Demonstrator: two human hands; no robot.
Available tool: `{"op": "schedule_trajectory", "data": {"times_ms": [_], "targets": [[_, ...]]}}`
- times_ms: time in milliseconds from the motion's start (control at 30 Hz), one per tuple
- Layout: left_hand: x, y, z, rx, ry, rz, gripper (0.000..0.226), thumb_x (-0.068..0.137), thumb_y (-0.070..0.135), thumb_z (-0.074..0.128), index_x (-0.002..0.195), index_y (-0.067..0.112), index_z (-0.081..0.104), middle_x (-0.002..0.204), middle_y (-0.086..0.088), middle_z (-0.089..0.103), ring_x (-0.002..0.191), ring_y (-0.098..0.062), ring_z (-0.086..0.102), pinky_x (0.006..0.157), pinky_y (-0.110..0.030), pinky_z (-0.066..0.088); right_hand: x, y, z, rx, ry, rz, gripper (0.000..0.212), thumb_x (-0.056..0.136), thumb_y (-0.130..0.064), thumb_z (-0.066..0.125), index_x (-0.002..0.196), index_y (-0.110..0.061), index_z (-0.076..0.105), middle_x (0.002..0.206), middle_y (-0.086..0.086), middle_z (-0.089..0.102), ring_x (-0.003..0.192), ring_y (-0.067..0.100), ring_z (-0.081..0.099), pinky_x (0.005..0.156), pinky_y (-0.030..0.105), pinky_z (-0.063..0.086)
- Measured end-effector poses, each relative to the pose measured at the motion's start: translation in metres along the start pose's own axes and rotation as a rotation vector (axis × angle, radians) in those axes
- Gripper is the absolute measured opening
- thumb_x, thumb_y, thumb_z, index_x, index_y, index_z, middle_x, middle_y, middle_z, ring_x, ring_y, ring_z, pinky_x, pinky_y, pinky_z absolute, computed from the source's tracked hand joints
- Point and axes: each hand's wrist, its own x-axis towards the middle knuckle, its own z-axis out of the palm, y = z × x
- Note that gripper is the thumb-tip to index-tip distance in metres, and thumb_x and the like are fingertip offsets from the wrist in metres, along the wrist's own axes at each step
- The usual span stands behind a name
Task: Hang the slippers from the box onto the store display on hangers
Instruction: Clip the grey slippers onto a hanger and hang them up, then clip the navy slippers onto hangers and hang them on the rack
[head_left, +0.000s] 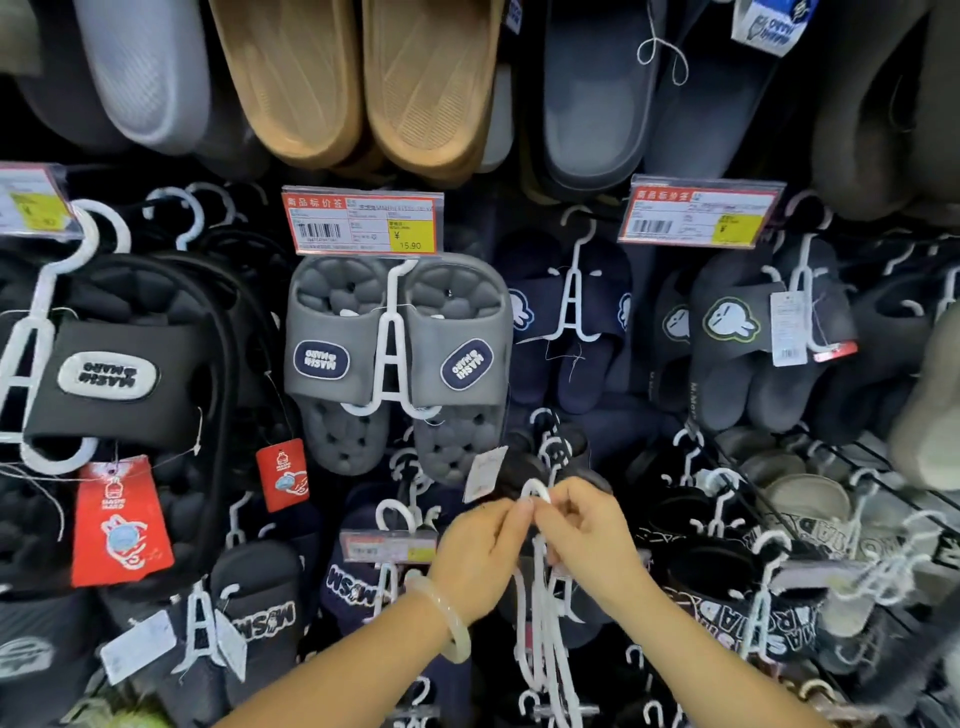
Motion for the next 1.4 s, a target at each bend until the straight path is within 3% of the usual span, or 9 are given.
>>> {"op": "schedule_trajectory", "data": {"times_ms": [133,267,333,600,767,967,1133,1300,1400], "targets": [[-0.028,0.011,0.017,-0.047,-0.132,-0.077,0.051,0.084,0.065,0.028,0.078,0.023,0.057,0.075,0.003,0.061,0.073,-0.013,0.058,0.079,-0.038,0.049,-0.020,0.017,-0.009,-0.029,-0.018,0.080,0.029,0.084,-0.011,0.063,0.062,-0.009,0.045,0.053,0.010,0.046,0.049,0.021,0.045,0.044,0.026,0.039],[-0.049,0.032,0.045,-0.120,-0.324,-0.141,0.044,0.077,0.064,0.048,0.109,0.036,0.056,0.106,0.006,0.066,0.095,-0.009,0.061,0.091,-0.032,0.048,-0.042,0.026,-0.038,0.046,0.054,0.150,0.032,0.077,-0.012,0.073,0.055,-0.011,0.049,0.048,0.002,0.051,0.048,0.018,0.047,0.051,0.026,0.040],[-0.060,0.044,0.064,-0.095,-0.371,-0.154,0.032,0.071,0.056,0.059,0.099,0.043,0.053,0.093,0.010,0.065,0.081,-0.005,0.058,0.083,-0.030,0.048,-0.058,0.025,-0.059,0.082,0.031,0.192,0.027,0.076,-0.014,0.073,0.059,-0.008,0.053,0.052,0.011,0.056,0.046,0.020,0.055,0.046,0.026,0.045],[-0.104,0.080,0.166,-0.080,-0.369,-0.254,0.039,0.087,0.011,0.038,0.122,0.009,0.054,0.114,-0.012,0.064,0.103,-0.026,0.060,0.090,-0.034,0.049,-0.124,0.067,-0.135,-0.092,0.003,0.186,0.038,0.071,-0.022,0.078,0.052,-0.013,0.047,0.050,0.006,0.050,0.050,0.015,0.045,0.055,0.027,0.037],[-0.129,0.099,0.218,-0.140,-0.420,-0.372,0.032,0.080,0.019,0.044,0.099,0.000,0.062,0.097,-0.024,0.067,0.087,-0.032,0.064,0.082,-0.047,0.052,-0.165,0.096,-0.173,-0.061,-0.008,0.297,0.042,0.074,-0.023,0.076,0.046,-0.015,0.045,0.047,0.000,0.045,0.049,0.015,0.044,0.054,0.025,0.037],[-0.138,0.110,0.269,-0.225,-0.508,-0.408,0.021,0.094,0.011,0.042,0.087,0.019,0.060,0.073,-0.001,0.061,0.070,-0.020,0.055,0.066,-0.036,0.049,-0.190,0.120,-0.207,0.029,-0.056,0.402,0.031,0.079,-0.021,0.071,0.059,-0.006,0.053,0.056,0.013,0.053,0.054,0.031,0.055,0.056,0.042,0.049],[-0.134,0.076,0.305,-0.243,-0.496,-0.508,0.020,0.092,0.011,0.044,0.097,0.013,0.063,0.087,-0.010,0.066,0.074,-0.026,0.059,0.075,-0.043,0.051,-0.206,0.182,-0.215,-0.076,0.122,0.489,0.037,0.071,-0.024,0.078,0.071,-0.014,0.043,0.061,-0.003,0.044,0.056,0.011,0.046,0.054,0.018,0.039],[-0.138,0.030,0.350,-0.349,-0.465,-0.658,0.015,0.093,0.007,0.048,0.096,0.015,0.061,0.087,-0.010,0.063,0.081,-0.023,0.058,0.085,-0.044,0.050,-0.221,0.259,-0.218,-0.007,-0.252,0.642,0.024,0.064,0.005,0.078,0.071,0.002,0.055,0.067,0.006,0.055,0.061,0.002,0.060,0.058,0.011,0.050],[-0.152,-0.012,0.389,-0.356,-0.463,-0.710,0.015,0.093,0.011,0.049,0.098,0.014,0.063,0.086,-0.007,0.063,0.083,-0.020,0.057,0.084,-0.038,0.049,-0.228,0.322,-0.203,0.222,-0.235,0.805,0.026,0.072,0.020,0.064,0.087,0.000,0.055,0.075,0.007,0.053,0.061,-0.009,0.060,0.063,0.012,0.048]]}}
